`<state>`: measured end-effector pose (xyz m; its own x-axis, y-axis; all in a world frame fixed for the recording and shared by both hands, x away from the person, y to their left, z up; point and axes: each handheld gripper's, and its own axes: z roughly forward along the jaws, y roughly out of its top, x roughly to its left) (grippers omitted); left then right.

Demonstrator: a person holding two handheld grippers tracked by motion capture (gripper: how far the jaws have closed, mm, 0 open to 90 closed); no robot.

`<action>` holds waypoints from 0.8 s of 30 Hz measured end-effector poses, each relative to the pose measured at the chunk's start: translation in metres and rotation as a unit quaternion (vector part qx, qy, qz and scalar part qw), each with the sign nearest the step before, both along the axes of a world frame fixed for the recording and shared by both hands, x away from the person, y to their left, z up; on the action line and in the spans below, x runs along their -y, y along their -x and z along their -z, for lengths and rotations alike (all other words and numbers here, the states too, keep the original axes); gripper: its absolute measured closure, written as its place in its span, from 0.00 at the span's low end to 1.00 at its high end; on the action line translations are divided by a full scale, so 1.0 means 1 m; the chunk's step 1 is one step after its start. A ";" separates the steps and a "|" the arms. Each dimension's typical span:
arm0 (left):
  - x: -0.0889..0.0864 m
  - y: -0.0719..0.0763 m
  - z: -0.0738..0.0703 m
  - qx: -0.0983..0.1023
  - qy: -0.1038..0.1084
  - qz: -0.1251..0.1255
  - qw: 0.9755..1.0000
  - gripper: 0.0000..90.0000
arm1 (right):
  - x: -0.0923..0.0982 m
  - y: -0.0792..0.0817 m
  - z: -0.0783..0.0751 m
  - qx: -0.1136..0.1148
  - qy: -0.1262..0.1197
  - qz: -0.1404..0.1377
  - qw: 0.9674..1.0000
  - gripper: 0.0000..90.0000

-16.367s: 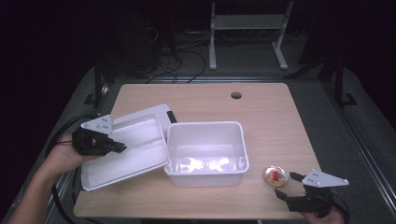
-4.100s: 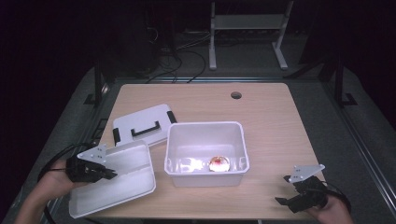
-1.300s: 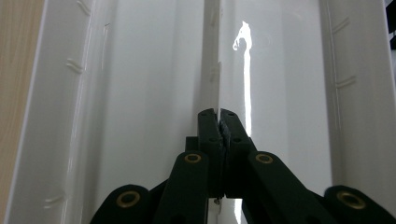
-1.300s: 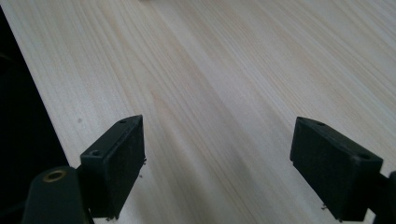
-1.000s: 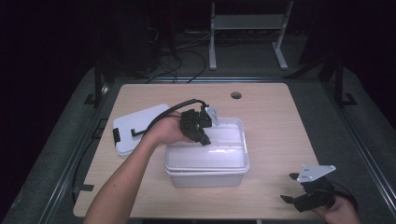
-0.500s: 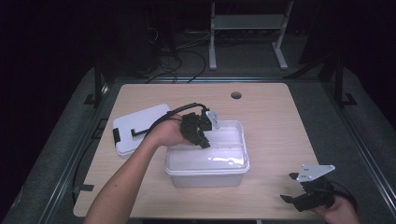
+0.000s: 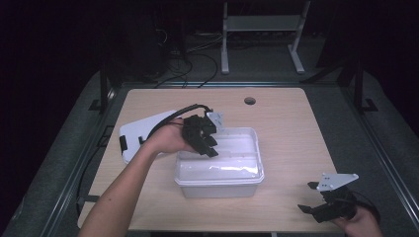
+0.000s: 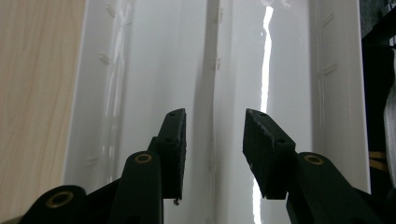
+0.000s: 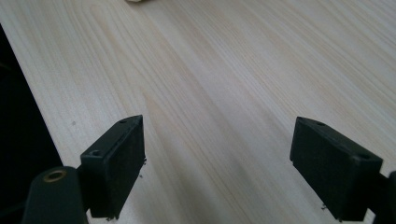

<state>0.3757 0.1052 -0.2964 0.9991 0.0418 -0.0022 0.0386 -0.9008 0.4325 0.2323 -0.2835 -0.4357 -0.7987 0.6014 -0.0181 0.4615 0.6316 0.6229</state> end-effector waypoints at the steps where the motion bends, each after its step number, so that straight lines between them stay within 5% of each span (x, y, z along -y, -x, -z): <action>1: -0.005 0.000 -0.003 0.004 0.002 -0.003 1.000 0.66 | 0.000 0.000 0.000 0.001 0.000 0.001 1.000 0.19; 10: -0.061 0.004 -0.019 0.034 0.032 -0.046 0.998 0.64 | 0.001 0.000 0.002 -0.004 0.006 0.007 1.000 0.19; 20: -0.118 0.003 -0.008 0.043 -0.001 -0.087 0.995 0.64 | 0.000 0.000 0.005 -0.014 0.001 0.011 1.000 0.19; 24: -0.134 -0.002 0.000 0.048 0.005 -0.109 0.993 0.64 | 0.001 0.000 0.006 -0.013 0.001 0.010 1.000 0.19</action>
<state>0.3776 0.2388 -0.2963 0.9620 0.2574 0.0911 0.1904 -0.8715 0.4518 0.2325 -0.2844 -0.4415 -0.7868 0.6172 0.0009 0.4899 0.6236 0.6092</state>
